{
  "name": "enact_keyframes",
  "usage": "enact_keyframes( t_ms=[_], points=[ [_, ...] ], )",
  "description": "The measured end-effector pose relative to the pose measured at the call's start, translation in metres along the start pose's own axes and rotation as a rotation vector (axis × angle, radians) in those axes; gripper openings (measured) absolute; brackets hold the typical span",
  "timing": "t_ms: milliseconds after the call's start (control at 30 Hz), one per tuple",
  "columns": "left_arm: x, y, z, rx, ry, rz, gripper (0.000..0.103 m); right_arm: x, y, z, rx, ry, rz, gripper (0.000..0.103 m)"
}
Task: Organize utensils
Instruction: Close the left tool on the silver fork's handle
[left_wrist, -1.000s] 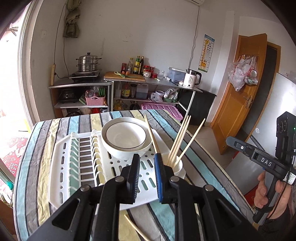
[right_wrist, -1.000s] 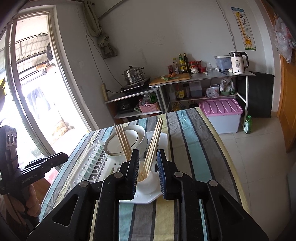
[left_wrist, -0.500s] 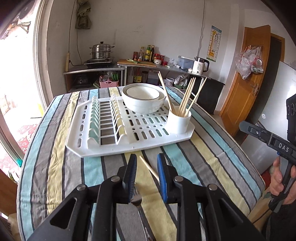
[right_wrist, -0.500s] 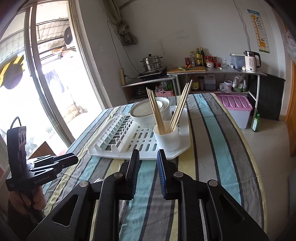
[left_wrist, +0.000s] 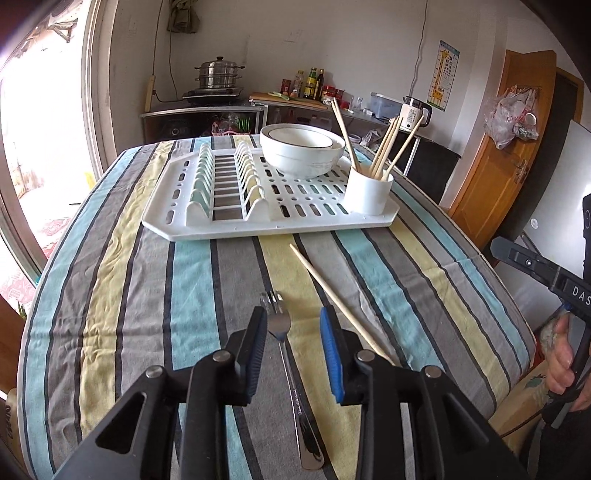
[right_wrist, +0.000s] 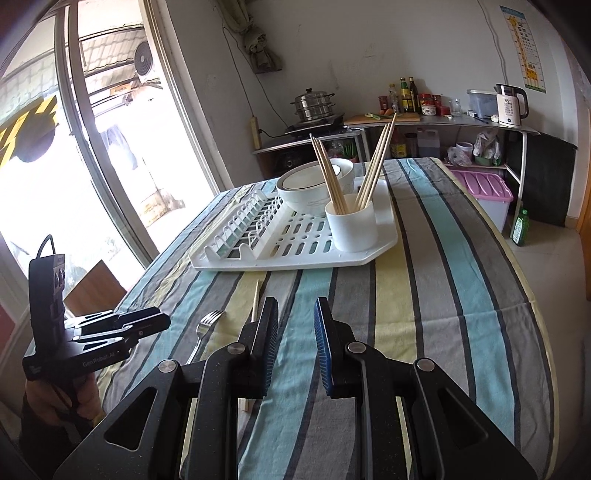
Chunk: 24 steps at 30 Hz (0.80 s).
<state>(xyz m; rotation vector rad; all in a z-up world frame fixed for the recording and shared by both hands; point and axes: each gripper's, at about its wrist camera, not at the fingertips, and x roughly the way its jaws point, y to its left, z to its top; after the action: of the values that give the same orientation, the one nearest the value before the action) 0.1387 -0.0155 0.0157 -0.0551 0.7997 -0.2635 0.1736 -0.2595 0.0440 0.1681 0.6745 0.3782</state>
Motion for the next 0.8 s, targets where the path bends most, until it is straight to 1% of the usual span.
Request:
enact_keyframes(
  t_ms=[200, 400, 633, 800],
  points=[
    [0.016, 0.002, -0.007, -0.007, 0.043, 0.028, 0.031, 0.009, 0.005, -0.005, -0.023, 0.027, 0.011, 0.021],
    [0.041, 0.002, -0.010, 0.004, 0.106, 0.050, 0.031, 0.024, 0.010, -0.008, -0.036, 0.065, 0.025, 0.022],
    [0.065, 0.006, -0.004, -0.016, 0.167, 0.074, 0.032, 0.039, 0.014, -0.008, -0.040, 0.088, 0.037, 0.023],
    [0.073, 0.006, 0.002, -0.029, 0.183, 0.086, 0.031, 0.044, 0.013, -0.006, -0.036, 0.096, 0.041, 0.023]
  ],
)
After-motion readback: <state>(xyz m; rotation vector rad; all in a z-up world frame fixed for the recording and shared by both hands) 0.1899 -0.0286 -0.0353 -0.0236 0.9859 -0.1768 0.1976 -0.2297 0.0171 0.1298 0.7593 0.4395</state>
